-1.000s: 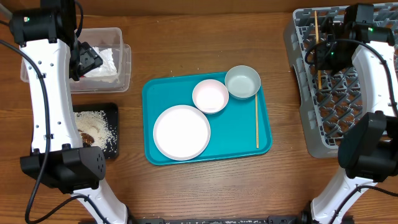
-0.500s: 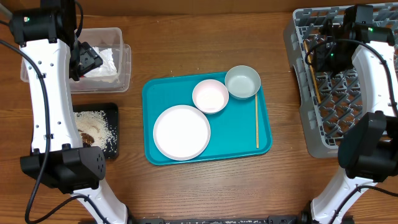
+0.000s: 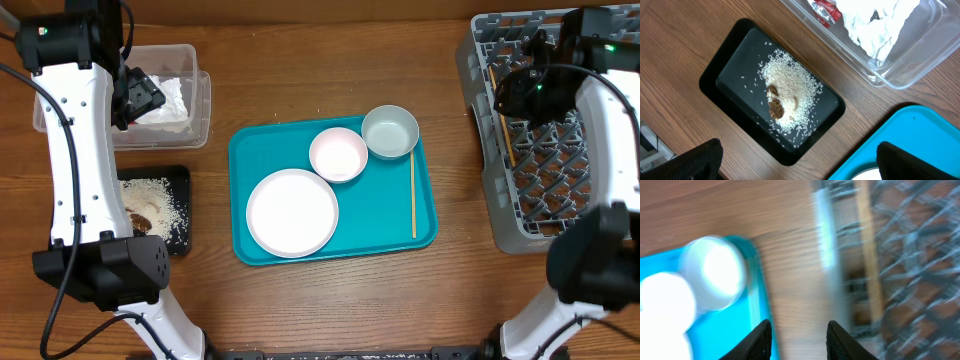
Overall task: Sort waste into correct bins and load items into the dishwasher
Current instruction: 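Release the chopstick in the rack and withdraw the right gripper, then reach the right gripper to the remaining chopstick on the teal tray and grasp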
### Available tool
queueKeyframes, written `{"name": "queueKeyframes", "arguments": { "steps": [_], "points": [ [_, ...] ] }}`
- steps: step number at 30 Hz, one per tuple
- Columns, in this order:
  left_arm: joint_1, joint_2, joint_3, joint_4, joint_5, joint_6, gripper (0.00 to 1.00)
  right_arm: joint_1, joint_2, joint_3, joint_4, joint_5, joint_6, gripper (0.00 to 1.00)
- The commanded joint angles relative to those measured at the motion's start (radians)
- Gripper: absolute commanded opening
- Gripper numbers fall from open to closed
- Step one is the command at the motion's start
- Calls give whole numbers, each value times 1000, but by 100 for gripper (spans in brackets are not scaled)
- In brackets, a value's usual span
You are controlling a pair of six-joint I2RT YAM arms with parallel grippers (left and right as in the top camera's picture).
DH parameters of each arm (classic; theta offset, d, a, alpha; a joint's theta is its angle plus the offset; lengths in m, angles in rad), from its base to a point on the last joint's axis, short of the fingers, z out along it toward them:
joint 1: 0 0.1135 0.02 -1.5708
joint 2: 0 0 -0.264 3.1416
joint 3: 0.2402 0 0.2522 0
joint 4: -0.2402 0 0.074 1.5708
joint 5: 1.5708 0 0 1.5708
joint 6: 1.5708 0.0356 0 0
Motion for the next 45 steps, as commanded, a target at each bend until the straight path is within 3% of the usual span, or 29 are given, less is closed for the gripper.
{"name": "queueKeyframes", "arguments": {
  "steps": [1, 2, 3, 4, 14, 16, 17, 20, 21, 27, 45],
  "points": [
    [-6, -19, 17, -2, 1, 12, 100, 45, -78, 24, -65, -190, 32, 41],
    [-6, -19, 17, -2, 1, 12, 100, 64, -78, 22, -103, -193, 32, 51],
    [-6, -19, 17, -2, 1, 12, 100, 84, -76, 13, -125, -189, 32, 80],
    [-6, -19, 17, -2, 1, 12, 100, 106, -76, -3, -139, -183, 32, 89],
    [-6, -19, 17, -2, 1, 12, 100, 327, -76, -328, 34, 128, 343, 100],
    [-6, -19, 17, -2, 1, 12, 100, 354, -76, -399, 92, 128, 370, 96],
    [-7, -19, 17, -2, 1, 12, 100, 362, -76, -429, 116, 127, 380, 88],
    [-6, -19, 17, -2, 1, 12, 100, 385, -76, -499, 185, 123, 391, 49],
    [-6, -19, 17, -2, 1, 12, 100, 395, -76, -525, 214, 129, 391, 41],
    [-6, -19, 17, -2, 1, 12, 100, 449, -76, -621, 307, 278, 479, 41],
    [-6, -19, 17, -2, 1, 12, 100, 523, -55, -731, 497, 370, 525, 34]
  ]
}}
